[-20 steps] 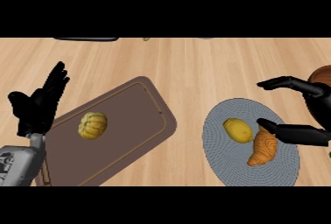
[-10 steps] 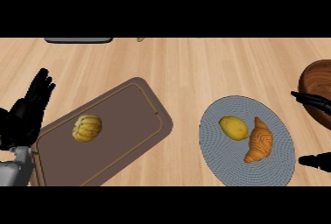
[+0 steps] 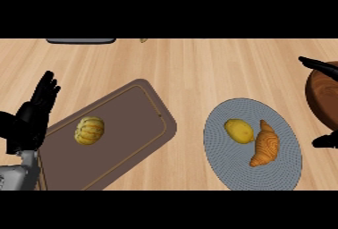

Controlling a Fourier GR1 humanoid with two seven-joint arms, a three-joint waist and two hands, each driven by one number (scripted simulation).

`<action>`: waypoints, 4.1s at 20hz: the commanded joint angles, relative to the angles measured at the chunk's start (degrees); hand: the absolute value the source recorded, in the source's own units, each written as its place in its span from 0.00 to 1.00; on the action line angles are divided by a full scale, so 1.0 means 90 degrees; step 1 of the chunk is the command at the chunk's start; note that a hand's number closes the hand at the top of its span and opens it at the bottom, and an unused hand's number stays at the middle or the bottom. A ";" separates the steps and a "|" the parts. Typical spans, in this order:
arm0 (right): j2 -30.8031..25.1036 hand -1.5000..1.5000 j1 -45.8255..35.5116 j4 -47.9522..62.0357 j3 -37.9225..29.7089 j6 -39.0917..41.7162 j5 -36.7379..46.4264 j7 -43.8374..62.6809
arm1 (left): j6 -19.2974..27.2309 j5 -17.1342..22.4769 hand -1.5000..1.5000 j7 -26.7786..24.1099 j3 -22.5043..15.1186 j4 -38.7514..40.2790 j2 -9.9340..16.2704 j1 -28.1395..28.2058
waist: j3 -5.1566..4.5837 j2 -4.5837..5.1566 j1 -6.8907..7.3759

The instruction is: Pick the lemon from the placemat and place it in the bowl

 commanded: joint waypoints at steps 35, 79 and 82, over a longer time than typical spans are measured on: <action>0.1257 0.00 -0.2101 0.1380 0.2915 0.1241 0.4223 0.0988 | -0.0348 -0.0314 0.50 0.0608 0.0407 -0.0453 -0.0311 -0.0140 | 0.0004 0.0000 0.0004; 0.2598 1.00 -0.0853 0.2584 0.2001 -0.0725 0.6384 -0.0451 | -0.0922 -0.0694 0.50 0.0136 0.1063 0.0167 -0.0621 -0.0296 | 0.0003 -0.0005 -0.0094; 0.1512 1.00 0.0480 0.1229 0.1813 -0.0832 0.5977 -0.1408 | -0.0928 -0.0624 0.50 0.0177 0.1226 -0.0009 -0.0500 -0.0107 | 0.0002 -0.0064 -0.0318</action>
